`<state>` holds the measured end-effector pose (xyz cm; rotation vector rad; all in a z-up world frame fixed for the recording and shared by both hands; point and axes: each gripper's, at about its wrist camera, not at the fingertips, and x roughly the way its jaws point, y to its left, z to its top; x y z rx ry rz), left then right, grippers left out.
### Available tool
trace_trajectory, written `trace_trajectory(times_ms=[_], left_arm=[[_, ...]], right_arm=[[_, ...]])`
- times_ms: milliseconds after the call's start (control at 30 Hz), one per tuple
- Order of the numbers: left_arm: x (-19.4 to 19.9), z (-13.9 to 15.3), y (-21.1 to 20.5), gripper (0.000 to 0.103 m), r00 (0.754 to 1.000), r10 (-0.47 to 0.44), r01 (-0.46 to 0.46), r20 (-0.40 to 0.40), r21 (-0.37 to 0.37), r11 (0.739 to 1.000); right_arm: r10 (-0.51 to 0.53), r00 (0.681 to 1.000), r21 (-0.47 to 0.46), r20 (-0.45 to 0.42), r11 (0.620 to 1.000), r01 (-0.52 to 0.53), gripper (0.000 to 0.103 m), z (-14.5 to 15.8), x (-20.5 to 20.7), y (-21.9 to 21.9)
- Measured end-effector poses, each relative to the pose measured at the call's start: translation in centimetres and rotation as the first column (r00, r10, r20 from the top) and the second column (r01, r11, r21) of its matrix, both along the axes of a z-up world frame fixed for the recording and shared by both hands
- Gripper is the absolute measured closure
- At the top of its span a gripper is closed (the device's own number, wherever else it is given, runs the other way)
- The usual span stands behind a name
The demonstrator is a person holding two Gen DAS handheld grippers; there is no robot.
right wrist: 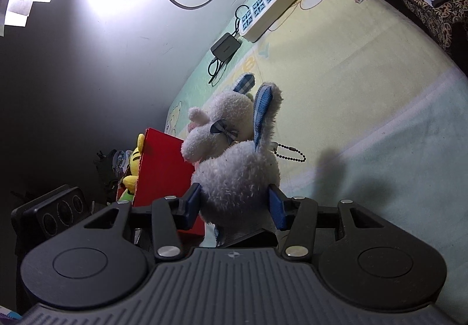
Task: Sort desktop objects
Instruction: 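Carry the bunny plush over the red box and lower it in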
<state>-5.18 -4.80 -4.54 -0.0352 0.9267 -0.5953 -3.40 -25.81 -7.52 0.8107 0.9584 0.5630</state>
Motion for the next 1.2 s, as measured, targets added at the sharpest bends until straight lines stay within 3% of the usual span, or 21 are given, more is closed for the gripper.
trace_trajectory(times_ms=[400, 733, 967, 1200], left_arm=[[-2.1, 5.3, 8.3, 0.005, 0.989, 0.084, -0.072, 0.125, -0.104, 0.992], [-3.6, 9.9, 16.4, 0.005, 0.948, 0.194, -0.154, 0.253, -0.168, 0.974], [-3.9, 10.6, 22.0, 0.005, 0.914, 0.271, -0.235, 0.303, -0.153, 0.96], [-3.1, 9.3, 27.4, 0.005, 0.887, 0.368, -0.337, 0.278, -0.154, 0.929]], right_arm=[[0.026, 0.988, 0.014, 0.155, 1.0, -0.028, 0.052, 4.7, -1.7, 6.3], [0.087, 0.953, 0.046, 0.29, 0.993, -0.105, 0.052, 9.0, -1.5, 13.5], [0.152, 0.928, 0.039, 0.341, 0.984, -0.175, 0.052, 9.8, 0.0, 19.6], [0.244, 0.907, -0.023, 0.345, 0.968, -0.251, 0.052, 9.6, 2.0, 25.9]])
